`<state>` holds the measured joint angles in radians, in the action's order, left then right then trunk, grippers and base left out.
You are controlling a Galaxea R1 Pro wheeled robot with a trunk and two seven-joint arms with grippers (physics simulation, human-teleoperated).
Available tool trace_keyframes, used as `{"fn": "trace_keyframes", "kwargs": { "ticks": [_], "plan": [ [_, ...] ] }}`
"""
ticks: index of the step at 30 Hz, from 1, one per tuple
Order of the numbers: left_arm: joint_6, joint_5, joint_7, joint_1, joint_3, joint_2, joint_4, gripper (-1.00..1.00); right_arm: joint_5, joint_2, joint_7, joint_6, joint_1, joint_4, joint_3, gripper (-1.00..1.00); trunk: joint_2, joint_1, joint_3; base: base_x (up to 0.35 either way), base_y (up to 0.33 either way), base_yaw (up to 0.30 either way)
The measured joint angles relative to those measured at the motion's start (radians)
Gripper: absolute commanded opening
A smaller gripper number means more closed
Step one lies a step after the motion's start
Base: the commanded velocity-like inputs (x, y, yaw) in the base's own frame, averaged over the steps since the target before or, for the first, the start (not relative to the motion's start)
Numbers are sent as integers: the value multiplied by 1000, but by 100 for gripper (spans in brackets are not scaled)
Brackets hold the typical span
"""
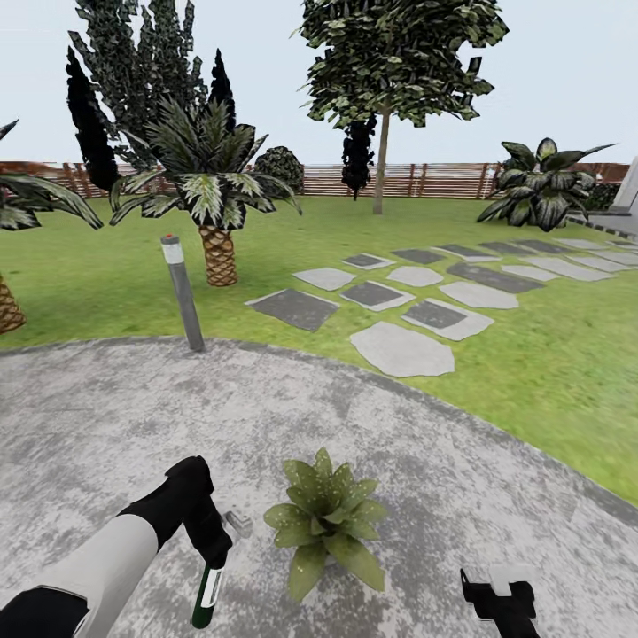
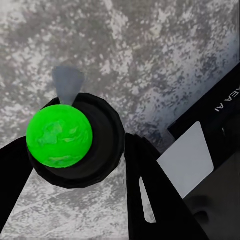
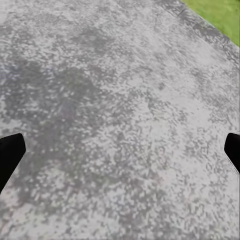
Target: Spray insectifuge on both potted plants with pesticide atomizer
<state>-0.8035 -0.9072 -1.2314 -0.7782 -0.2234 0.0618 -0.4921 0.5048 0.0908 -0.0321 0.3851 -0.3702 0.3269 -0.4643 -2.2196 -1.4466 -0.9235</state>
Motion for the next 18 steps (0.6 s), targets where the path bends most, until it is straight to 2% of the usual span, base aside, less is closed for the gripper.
{"fn": "trace_keyframes", "kwargs": {
  "ticks": [13,18],
  "plan": [
    [-1,0,0,1,1,1,0,-100,0,0,0,0,0,0,0,100,0,0,0,9,-271,4],
    [-1,0,0,1,0,1,0,-100,0,0,0,0,0,0,1,100,0,0,0,0,-261,203]
  ]
}}
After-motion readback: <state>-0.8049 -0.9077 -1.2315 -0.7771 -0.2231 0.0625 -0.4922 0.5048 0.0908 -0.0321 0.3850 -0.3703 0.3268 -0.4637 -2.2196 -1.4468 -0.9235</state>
